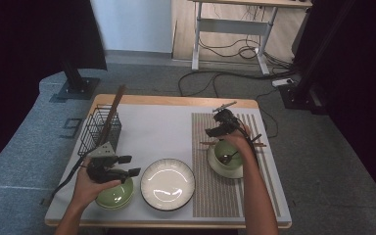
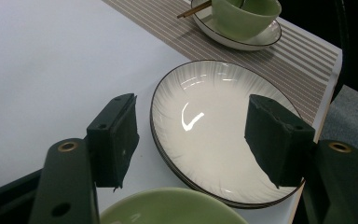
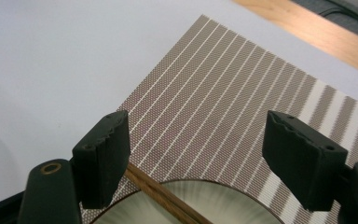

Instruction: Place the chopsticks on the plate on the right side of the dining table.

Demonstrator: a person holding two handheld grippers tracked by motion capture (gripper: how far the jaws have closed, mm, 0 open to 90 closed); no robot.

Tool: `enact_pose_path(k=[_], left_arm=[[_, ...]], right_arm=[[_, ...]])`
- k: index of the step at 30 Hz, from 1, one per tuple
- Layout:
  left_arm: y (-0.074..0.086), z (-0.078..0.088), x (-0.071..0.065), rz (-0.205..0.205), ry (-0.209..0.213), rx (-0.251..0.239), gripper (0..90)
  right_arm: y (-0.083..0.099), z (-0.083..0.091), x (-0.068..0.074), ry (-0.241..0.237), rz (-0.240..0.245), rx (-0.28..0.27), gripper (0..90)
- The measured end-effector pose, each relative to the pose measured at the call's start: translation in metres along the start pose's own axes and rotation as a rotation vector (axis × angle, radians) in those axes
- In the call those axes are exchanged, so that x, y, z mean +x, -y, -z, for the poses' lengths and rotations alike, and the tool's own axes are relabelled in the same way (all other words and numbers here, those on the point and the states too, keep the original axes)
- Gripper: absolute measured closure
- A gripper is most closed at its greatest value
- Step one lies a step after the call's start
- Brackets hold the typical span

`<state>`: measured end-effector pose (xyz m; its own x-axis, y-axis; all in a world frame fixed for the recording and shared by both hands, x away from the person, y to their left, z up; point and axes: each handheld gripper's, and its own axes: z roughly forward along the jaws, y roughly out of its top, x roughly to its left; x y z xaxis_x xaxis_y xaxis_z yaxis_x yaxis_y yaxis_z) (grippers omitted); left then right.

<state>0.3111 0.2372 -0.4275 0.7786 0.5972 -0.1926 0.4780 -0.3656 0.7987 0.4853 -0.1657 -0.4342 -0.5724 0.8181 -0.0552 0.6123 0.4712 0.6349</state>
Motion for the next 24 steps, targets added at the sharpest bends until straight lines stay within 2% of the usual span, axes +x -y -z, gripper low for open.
enact_pose_path(k=[5,9,19,24], left_arm=[[0.0,0.001,0.0,0.0,-0.001,-0.003,34.6],[0.0,0.001,0.0,-0.001,-0.002,-0.003,34.6],[0.0,0.0,0.0,-0.003,-0.005,0.001,34.6],[0.0,0.0,-0.001,-0.003,-0.004,0.004,34.6]], right_arm=[[0.003,0.017,-0.001,-0.003,-0.025,-0.047,23.5],[0.007,0.029,-0.002,-0.029,-0.048,-0.1,24.5],[0.026,0.045,-0.002,-0.044,-0.051,-0.149,24.7],[0.037,0.054,-0.006,-0.026,-0.061,-0.156,25.5]])
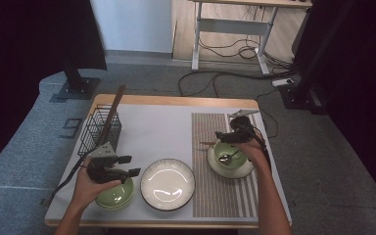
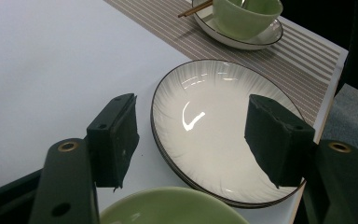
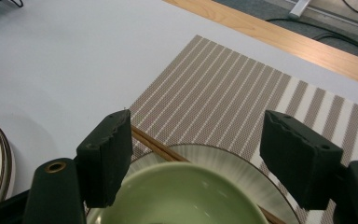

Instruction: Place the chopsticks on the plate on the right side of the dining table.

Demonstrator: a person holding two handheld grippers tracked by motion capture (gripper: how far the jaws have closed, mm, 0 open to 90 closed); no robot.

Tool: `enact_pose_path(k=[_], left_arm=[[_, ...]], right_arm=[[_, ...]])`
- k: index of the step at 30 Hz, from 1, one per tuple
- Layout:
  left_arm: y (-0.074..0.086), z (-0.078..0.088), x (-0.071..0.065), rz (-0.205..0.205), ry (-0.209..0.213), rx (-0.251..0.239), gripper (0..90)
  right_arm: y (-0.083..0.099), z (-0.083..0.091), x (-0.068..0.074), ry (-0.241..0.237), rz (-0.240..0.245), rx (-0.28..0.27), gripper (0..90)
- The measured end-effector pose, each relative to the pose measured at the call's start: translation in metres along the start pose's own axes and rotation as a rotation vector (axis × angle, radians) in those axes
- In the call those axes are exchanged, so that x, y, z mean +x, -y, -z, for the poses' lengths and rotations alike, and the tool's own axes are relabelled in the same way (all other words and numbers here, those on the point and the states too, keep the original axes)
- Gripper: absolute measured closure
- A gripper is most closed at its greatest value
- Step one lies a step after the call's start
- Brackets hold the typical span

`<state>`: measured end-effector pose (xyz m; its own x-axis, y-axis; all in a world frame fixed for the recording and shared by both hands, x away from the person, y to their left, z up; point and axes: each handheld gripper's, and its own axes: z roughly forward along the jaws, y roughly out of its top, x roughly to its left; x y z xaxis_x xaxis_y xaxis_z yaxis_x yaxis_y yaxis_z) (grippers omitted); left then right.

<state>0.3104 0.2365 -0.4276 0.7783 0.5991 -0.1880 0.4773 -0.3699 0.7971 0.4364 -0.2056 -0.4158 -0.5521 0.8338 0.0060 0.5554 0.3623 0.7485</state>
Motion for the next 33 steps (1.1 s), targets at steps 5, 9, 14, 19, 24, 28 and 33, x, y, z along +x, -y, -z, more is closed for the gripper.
enact_pose_path(k=[5,9,14,19,24,28,33], left_arm=[[0.0,0.001,0.0,0.001,-0.001,0.001,34.6],[0.0,0.002,0.0,0.0,-0.004,-0.002,34.6],[0.001,0.002,0.0,0.002,-0.007,-0.002,34.7],[0.001,0.003,0.0,0.002,-0.009,-0.001,34.6],[0.0,0.005,0.0,0.001,-0.009,-0.006,34.5],[0.0,0.007,0.001,0.001,-0.01,-0.012,34.5],[0.0,0.01,0.001,0.002,-0.013,-0.02,34.5]], right_arm=[[0.011,0.009,-0.002,-0.001,-0.012,-0.015,26.0],[0.02,0.015,-0.002,-0.016,-0.023,-0.031,26.9],[0.03,0.024,-0.002,-0.023,-0.02,-0.052,27.1],[0.035,0.035,-0.007,-0.02,-0.035,-0.074,27.3],[0.04,0.043,-0.011,-0.017,-0.05,-0.09,27.4],[0.047,0.052,-0.018,-0.014,-0.075,-0.106,27.5],[0.053,0.054,-0.022,-0.008,-0.106,-0.113,27.6]])
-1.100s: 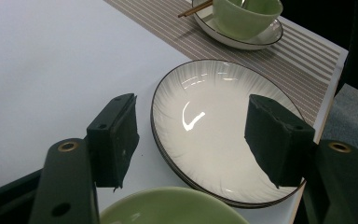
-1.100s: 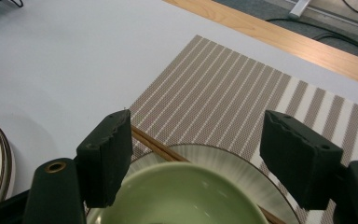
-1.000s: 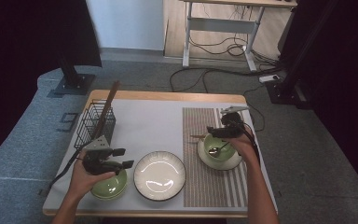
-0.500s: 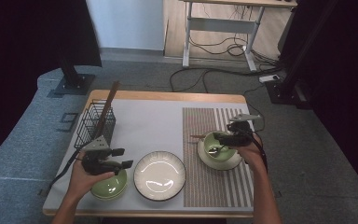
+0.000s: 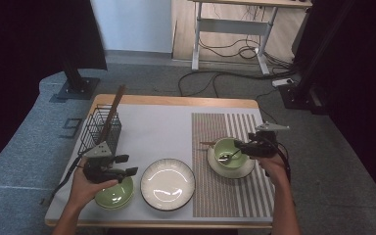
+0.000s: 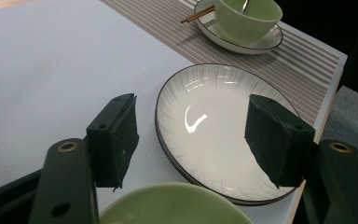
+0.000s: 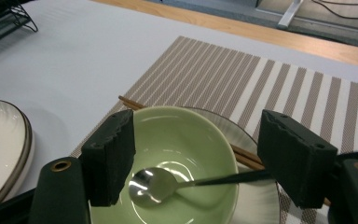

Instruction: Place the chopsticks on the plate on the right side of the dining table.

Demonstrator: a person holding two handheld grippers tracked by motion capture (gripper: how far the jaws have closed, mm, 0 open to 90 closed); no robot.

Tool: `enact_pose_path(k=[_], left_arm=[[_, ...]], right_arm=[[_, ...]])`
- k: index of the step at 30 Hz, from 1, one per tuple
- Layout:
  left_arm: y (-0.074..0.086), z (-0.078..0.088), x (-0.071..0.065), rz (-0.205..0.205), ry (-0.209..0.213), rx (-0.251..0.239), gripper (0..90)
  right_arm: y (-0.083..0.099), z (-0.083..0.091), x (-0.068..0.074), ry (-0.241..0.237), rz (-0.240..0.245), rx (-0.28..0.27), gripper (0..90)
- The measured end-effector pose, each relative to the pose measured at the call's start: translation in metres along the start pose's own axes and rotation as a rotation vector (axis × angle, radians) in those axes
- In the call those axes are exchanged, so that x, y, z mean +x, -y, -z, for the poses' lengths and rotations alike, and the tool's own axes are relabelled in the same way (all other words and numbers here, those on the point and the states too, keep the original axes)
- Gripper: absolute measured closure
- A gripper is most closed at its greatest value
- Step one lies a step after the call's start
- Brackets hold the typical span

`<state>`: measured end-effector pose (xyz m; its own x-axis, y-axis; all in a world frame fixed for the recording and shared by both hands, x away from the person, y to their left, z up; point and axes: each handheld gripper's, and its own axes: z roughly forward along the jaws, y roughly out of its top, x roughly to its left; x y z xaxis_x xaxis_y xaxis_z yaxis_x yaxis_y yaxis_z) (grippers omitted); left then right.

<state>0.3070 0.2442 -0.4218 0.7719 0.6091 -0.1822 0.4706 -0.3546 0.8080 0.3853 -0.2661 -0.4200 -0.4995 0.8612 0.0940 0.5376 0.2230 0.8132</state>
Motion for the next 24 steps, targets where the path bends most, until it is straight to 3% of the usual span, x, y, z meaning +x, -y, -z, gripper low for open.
enact_pose_path(k=[12,24], left_arm=[[-0.001,0.002,0.001,0.0,0.003,-0.007,34.4],[-0.001,0.002,0.0,-0.003,0.001,-0.003,34.3]], right_arm=[[0.01,0.001,-0.011,0.01,-0.032,0.017,27.6],[0.023,0.01,-0.035,0.071,-0.089,0.004,28.6]])
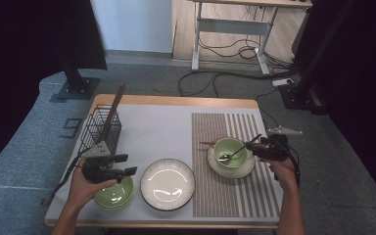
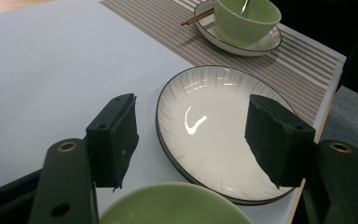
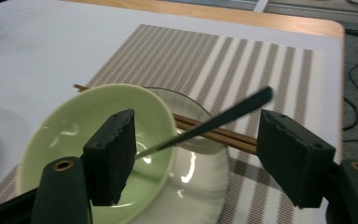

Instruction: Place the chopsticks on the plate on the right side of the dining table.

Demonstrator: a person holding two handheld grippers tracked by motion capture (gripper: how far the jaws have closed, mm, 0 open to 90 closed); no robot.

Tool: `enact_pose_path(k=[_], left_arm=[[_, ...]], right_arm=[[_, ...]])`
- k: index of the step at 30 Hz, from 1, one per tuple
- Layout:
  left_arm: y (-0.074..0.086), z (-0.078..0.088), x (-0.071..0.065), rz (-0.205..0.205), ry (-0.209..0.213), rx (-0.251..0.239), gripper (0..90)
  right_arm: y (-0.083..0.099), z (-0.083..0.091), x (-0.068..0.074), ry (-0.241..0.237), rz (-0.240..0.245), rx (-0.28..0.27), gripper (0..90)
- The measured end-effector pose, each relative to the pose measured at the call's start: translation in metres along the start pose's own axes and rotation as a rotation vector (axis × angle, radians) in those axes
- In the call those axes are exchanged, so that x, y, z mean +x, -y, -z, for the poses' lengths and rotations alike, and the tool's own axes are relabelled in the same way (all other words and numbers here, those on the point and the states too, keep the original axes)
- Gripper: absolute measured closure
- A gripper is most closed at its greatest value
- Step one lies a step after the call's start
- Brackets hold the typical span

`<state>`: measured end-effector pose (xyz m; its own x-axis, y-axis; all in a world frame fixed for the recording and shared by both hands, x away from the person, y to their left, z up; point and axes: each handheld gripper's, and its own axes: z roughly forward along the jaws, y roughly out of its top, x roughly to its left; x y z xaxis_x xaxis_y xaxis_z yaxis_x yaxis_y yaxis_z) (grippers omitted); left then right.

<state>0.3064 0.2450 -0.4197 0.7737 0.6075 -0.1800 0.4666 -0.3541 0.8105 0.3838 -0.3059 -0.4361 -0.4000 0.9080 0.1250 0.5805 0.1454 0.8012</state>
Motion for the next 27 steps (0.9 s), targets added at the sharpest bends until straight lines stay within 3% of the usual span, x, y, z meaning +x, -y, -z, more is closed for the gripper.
enact_pose_path(k=[11,18,27], left_arm=[[0.0,0.0,0.0,-0.002,0.0,0.002,34.3],[0.0,-0.002,-0.001,-0.005,0.0,0.009,34.3],[0.0,0.001,0.0,-0.003,-0.002,0.001,34.3]], right_arm=[[0.007,0.004,-0.016,0.015,-0.058,-0.009,28.8],[0.013,0.0,-0.024,0.01,-0.073,0.01,28.8],[0.023,-0.007,-0.036,0.042,-0.1,0.044,28.8]])
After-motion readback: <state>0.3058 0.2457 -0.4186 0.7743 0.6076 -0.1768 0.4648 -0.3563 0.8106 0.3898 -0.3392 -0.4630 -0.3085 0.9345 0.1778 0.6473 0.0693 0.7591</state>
